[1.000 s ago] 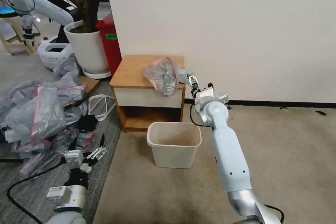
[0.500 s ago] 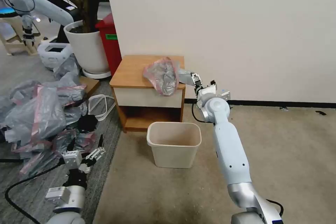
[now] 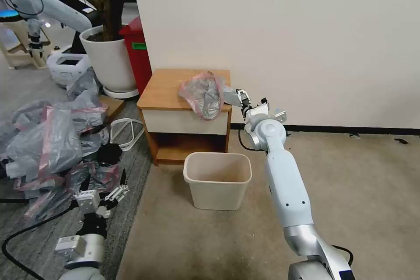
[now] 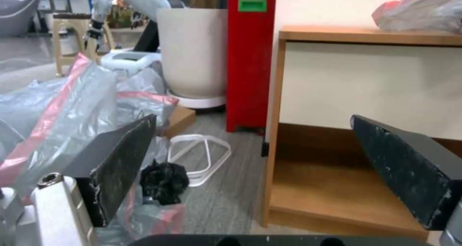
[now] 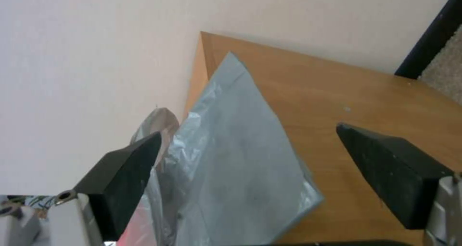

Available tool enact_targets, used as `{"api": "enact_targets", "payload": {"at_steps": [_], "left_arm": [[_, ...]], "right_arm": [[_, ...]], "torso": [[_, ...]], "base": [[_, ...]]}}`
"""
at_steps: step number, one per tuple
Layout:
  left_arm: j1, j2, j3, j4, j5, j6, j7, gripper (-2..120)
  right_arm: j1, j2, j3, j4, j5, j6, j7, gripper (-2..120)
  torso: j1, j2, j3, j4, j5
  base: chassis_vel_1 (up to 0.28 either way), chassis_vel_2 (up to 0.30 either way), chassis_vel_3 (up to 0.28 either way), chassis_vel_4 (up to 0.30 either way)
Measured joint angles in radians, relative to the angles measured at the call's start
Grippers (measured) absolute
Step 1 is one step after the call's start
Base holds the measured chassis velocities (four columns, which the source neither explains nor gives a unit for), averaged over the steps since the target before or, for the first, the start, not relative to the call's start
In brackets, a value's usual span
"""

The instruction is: Pick up the garbage bag from the table and place it over the trash can.

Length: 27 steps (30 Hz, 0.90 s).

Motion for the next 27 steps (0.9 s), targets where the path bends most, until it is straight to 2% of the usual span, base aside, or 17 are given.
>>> {"api": "enact_targets", "payload": {"at_steps": [6,19,21,26,27], "left_arm": [[-0.005,0.003,0.001,0.003,0.000,0.001,0.000,100],[-0.003,0.007,-0.003,0.004,-0.001,0.003,0.000,100],[-0.004,0.007,-0.002,0.006,-0.001,0.003,0.000,100],[-0.006,0.006,-0.002,0.009,-0.001,0.004,0.000,100],[-0.006,0.006,-0.002,0.009,-0.001,0.004,0.000,100]], "right_arm": [[0.003,0.000,-0.003,-0.002,0.021,-0.029,0.006,91],[0.022,0.000,-0.001,-0.029,0.024,-0.031,0.005,84],[0.024,0.000,-0.001,-0.030,0.024,-0.030,0.004,77],[0.025,0.000,-0.001,-0.030,0.023,-0.030,0.004,68],[0.026,0.000,-0.002,-0.030,0.024,-0.030,0.004,61]], "torso": [[0.000,0.000,0.000,0.0000,0.0000],[0.000,0.000,0.000,0.0001,0.0000],[0.000,0.000,0.000,0.0001,0.0000],[0.000,0.000,0.000,0.0000,0.0000],[0.000,0.000,0.000,0.0000,0.0000]], "base": [[0.000,0.000,0.000,0.000],[0.000,0.000,0.000,0.000],[0.000,0.000,0.000,0.000],[0.000,0.000,0.000,0.000],[0.000,0.000,0.000,0.000]]}}
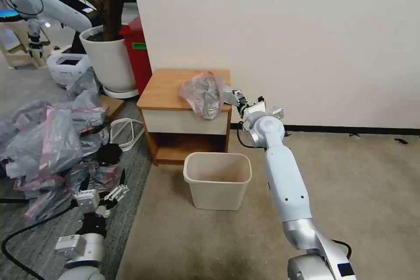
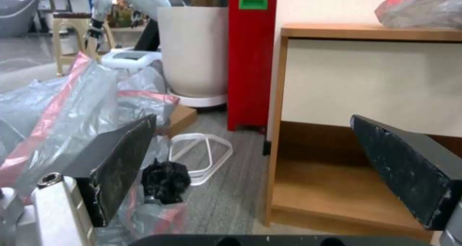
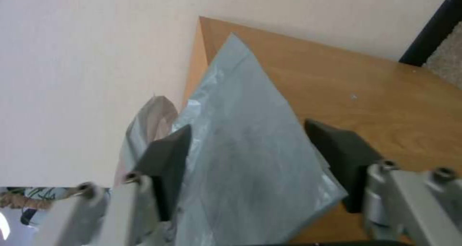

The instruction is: Pick up the garbage bag from the table and place it over the trash can.

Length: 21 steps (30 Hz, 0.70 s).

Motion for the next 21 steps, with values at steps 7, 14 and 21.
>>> {"api": "enact_targets", "payload": {"at_steps": [7,14,21], "left_arm": [[0.003,-0.001,-0.001,0.001,0.001,0.000,-0.001,100],[0.003,-0.003,-0.002,0.003,0.002,0.000,-0.003,100],[0.003,-0.005,-0.003,0.009,0.005,0.000,-0.004,100]], "right_arm": [[0.004,0.000,-0.001,0.005,0.014,-0.011,-0.001,36],[-0.001,0.000,-0.001,0.012,0.030,-0.030,-0.002,7],[-0.002,0.000,0.002,0.014,0.027,-0.028,-0.002,0]], "torso": [[0.000,0.000,0.000,0.0000,0.0000],[0.000,0.000,0.000,0.0000,0.0000],[0.000,0.000,0.000,0.0000,0.0000]], "base": [[0.000,0.000,0.000,0.000],[0.000,0.000,0.000,0.000],[0.000,0.000,0.000,0.000]]}}
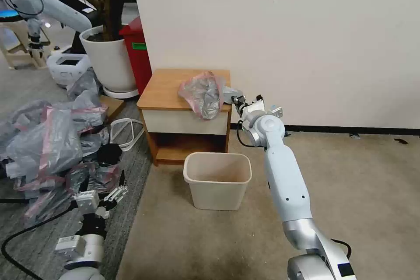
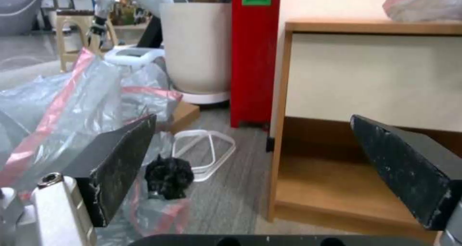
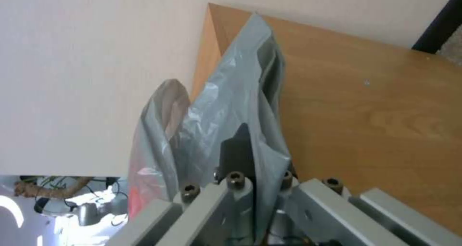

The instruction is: Pick up the garbage bag from the table and place it over the trash can.

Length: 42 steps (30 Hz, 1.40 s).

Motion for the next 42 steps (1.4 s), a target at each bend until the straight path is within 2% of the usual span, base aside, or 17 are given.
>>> {"api": "enact_targets", "payload": {"at_steps": [8,19,37,42], "left_arm": [[-0.003,-0.002,0.003,0.007,0.003,-0.001,0.000,100],[-0.022,0.004,0.008,0.022,0.002,-0.001,-0.001,100],[-0.051,0.009,0.028,0.044,0.002,0.000,0.000,100],[-0.056,0.013,0.030,0.048,0.001,0.000,0.000,100]], "right_arm": [[-0.009,0.000,0.001,0.021,-0.003,0.000,0.000,0],[-0.086,0.000,-0.032,0.122,0.004,-0.005,0.022,0],[-0.242,-0.001,-0.083,0.364,0.022,-0.023,0.101,0],[-0.299,-0.041,-0.083,0.434,0.033,-0.026,0.119,0]], "torso": [[0.000,0.000,0.000,0.0000,0.0000],[0.000,0.000,0.000,-0.0001,-0.0002],[0.000,0.000,0.000,0.0003,0.0001],[0.000,0.000,0.000,-0.0001,0.0000]], "base": [[0.000,0.000,0.000,0.000],[0.000,0.000,0.000,0.000],[0.000,0.000,0.000,0.000],[0.000,0.000,0.000,0.000]]}}
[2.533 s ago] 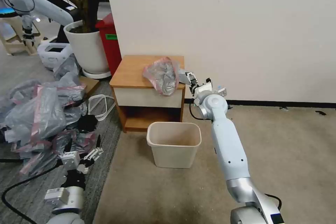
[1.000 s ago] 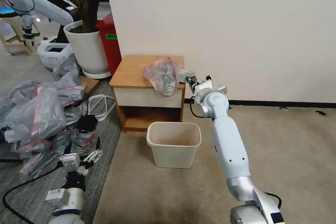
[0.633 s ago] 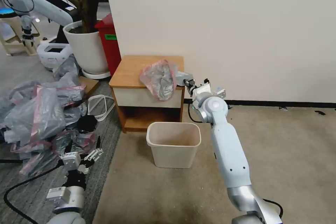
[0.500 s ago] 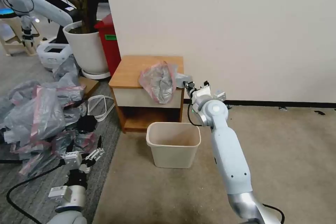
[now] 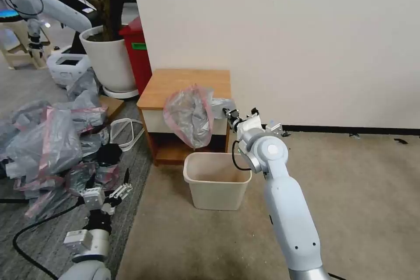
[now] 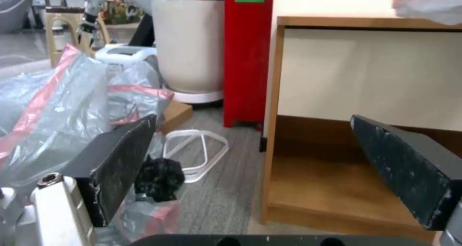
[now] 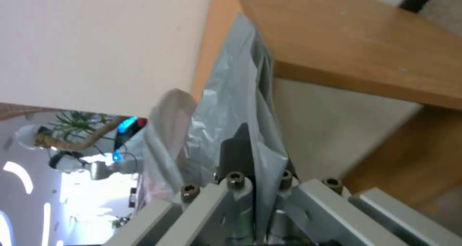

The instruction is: Pick up the garbage bag from the table and place it over the trash can.

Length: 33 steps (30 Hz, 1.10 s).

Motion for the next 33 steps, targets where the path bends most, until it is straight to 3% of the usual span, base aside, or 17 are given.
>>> {"api": "enact_targets", "payload": {"at_steps": [7,13,25,29,33], "left_arm": [[-0.007,0.001,0.003,0.002,0.000,0.002,0.000,100],[-0.007,-0.006,0.006,0.004,0.000,0.002,0.001,100],[-0.002,-0.011,0.006,0.002,0.001,-0.001,0.002,100],[-0.013,-0.009,0.013,0.005,0.001,0.000,0.003,100],[-0.019,-0.009,0.019,0.008,0.002,0.001,0.003,100]], "right_arm": [[-0.158,-0.021,-0.050,0.096,-0.024,-0.011,0.001,0],[-0.263,0.014,-0.118,0.104,-0.134,0.006,-0.031,0],[-0.283,0.007,-0.155,0.057,-0.291,0.077,-0.074,0],[-0.333,-0.017,-0.168,0.077,-0.432,0.086,-0.099,0],[-0.360,-0.023,-0.181,0.085,-0.486,0.089,-0.111,0]], "torso": [[0.000,0.000,0.000,-0.0001,0.0000],[0.000,0.000,0.000,0.0001,-0.0001],[0.000,0.000,0.000,0.0002,-0.0001],[0.000,0.000,0.000,0.0000,0.0000],[0.000,0.000,0.000,0.0000,0.0000]], "base": [[0.000,0.000,0.000,0.000],[0.000,0.000,0.000,0.000],[0.000,0.000,0.000,0.000],[0.000,0.000,0.000,0.000],[0.000,0.000,0.000,0.000]]}}
